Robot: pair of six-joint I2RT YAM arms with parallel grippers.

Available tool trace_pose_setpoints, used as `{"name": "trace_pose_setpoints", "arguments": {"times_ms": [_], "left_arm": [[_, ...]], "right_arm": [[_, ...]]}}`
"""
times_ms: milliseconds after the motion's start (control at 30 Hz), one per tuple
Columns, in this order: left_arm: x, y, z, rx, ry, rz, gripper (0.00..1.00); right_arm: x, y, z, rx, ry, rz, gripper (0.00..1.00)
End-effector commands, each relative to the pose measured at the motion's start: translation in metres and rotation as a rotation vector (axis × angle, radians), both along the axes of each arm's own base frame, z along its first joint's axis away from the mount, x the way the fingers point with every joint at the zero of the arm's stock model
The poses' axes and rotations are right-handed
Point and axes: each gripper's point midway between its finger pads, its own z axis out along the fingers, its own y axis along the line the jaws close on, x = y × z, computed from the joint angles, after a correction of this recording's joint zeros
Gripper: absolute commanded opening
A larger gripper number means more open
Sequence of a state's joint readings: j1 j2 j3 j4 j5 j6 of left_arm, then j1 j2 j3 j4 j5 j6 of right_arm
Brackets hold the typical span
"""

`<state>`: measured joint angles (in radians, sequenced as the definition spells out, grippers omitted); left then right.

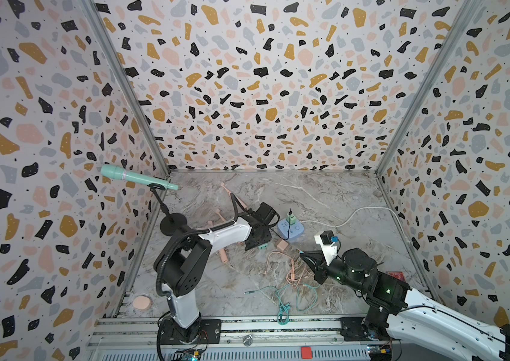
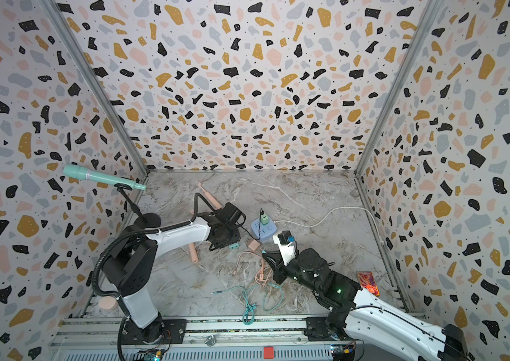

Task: Charge the electric toothbrush
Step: Place the plug at the center of the board, then pick up the plug from the center of the board.

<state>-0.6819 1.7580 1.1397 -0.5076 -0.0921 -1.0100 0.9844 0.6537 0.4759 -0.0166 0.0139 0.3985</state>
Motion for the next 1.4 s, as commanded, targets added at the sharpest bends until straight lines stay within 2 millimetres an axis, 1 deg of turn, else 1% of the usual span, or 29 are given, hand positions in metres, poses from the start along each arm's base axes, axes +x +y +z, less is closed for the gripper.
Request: {"name": "trace_pose_setpoints", "arguments": {"times_ms": [0, 67, 233, 367, 533, 600, 767, 900, 967, 1067, 1167, 1200, 1300, 1367], "left_arm": [[-0.017, 0.014, -0.002, 0.026, 0.016, 0.011, 0.38], [-0.024, 0.014, -0.007, 0.016, 0.032, 0.006, 0.39], [-0.037, 0.016, -0.018, 0.058, 0.064, -0.017, 0.42], [-0.041, 0.018, -0.025, 0.084, 0.088, -0.033, 0.5], [-0.043, 0.02, -0.03, 0.104, 0.113, -0.045, 0.66], [-0.044, 0.02, -0.032, 0.115, 0.127, -0.054, 0.69], [-0.044, 0.02, -0.033, 0.145, 0.163, -0.082, 0.69], [-0.048, 0.014, -0.041, 0.145, 0.23, -0.114, 0.61], [-0.051, 0.015, -0.044, 0.153, 0.262, -0.13, 0.55], [-0.054, 0.02, -0.048, 0.158, 0.301, -0.131, 0.51], [-0.05, 0.023, -0.046, 0.166, 0.317, -0.127, 0.51], [-0.048, 0.024, -0.045, 0.184, 0.316, -0.157, 0.5], [-0.047, 0.024, -0.044, 0.197, 0.33, -0.174, 0.5], [-0.048, 0.025, -0.046, 0.204, 0.343, -0.181, 0.51]], "right_arm": [[-0.002, 0.004, 0.013, 0.019, -0.02, 0.015, 0.0], [-0.002, 0.006, 0.013, 0.02, -0.016, 0.019, 0.0], [-0.006, 0.012, 0.014, 0.012, -0.009, 0.041, 0.0], [-0.007, 0.014, 0.012, 0.001, -0.012, 0.043, 0.0], [-0.009, 0.017, 0.013, -0.001, -0.014, 0.052, 0.0], [-0.009, 0.018, 0.012, -0.009, -0.015, 0.056, 0.0], [-0.01, 0.021, 0.013, -0.017, -0.017, 0.068, 0.0], [-0.011, 0.022, 0.013, -0.023, -0.019, 0.07, 0.0], [-0.011, 0.022, 0.013, -0.028, -0.017, 0.07, 0.0], [-0.012, 0.021, 0.011, -0.036, -0.016, 0.069, 0.0], [-0.012, 0.02, 0.01, -0.037, -0.017, 0.069, 0.0], [-0.013, 0.02, 0.009, -0.037, -0.016, 0.07, 0.0], [-0.014, 0.021, 0.008, -0.041, -0.014, 0.075, 0.0], [-0.014, 0.022, 0.008, -0.038, -0.016, 0.078, 0.0]]}}
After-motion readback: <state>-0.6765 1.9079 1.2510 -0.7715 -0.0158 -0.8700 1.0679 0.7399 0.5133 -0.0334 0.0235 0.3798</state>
